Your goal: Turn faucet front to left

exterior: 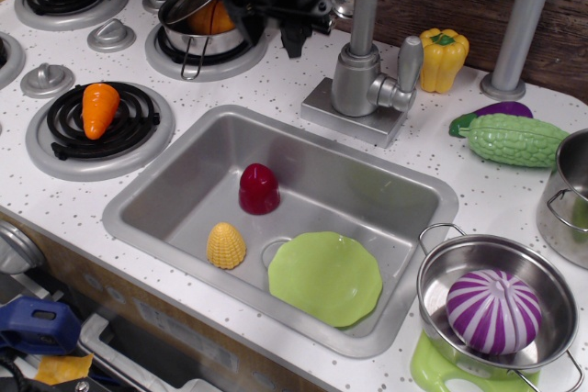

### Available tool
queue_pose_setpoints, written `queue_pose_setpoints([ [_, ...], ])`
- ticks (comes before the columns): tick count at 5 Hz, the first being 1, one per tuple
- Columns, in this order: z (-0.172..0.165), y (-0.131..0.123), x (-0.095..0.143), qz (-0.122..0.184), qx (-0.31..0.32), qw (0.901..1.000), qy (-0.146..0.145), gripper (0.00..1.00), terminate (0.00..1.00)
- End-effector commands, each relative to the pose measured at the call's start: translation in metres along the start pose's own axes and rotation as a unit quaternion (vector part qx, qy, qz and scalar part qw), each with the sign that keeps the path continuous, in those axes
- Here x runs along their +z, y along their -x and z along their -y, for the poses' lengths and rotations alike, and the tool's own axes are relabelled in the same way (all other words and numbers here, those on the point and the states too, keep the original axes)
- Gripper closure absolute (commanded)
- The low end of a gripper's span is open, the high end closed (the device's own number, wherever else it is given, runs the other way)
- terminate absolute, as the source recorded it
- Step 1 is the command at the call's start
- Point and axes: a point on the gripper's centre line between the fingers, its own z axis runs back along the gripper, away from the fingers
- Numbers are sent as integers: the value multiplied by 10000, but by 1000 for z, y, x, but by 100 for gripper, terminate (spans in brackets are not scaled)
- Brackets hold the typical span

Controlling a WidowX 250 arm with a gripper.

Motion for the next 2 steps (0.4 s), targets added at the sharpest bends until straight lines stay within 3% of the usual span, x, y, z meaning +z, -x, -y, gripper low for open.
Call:
queue_pose_setpoints([
  [1,-22,-25,4,289,-241,9992,-146,100,0],
  [2,-33,-36,-3,366,-375,9985,-151,100,0],
])
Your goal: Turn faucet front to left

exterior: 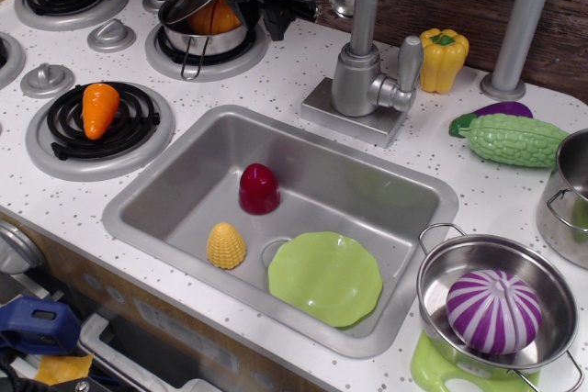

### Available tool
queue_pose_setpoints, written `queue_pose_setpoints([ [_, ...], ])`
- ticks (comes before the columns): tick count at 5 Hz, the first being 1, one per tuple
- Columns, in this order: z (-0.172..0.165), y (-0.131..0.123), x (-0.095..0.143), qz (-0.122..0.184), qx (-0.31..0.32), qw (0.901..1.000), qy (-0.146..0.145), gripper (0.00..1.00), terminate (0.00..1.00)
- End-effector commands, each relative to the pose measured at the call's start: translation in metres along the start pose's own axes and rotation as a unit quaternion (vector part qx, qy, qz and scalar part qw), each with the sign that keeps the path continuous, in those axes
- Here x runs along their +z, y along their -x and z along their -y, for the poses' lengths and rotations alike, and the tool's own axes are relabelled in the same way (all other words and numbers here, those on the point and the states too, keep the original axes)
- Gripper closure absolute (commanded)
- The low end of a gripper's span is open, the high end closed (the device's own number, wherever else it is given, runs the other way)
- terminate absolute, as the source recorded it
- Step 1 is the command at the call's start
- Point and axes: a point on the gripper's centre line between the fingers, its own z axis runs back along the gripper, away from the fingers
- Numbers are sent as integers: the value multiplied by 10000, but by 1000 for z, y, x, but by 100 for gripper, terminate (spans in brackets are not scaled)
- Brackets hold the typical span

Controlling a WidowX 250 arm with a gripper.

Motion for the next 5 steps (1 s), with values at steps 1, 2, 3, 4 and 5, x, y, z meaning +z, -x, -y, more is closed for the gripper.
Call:
queue_pose_setpoints([
  [1,-21,-33,1,431,-166,9987,-195,100,0],
  [2,-30,-40,-3,511,-241,9981,-226,100,0],
  [3,-39,-49,-11,620,-330,9972,-242,100,0],
  [4,-41,-53,-16,655,-282,9973,-170,100,0],
  [5,-41,-55,-21,505,-450,9974,-246,100,100],
])
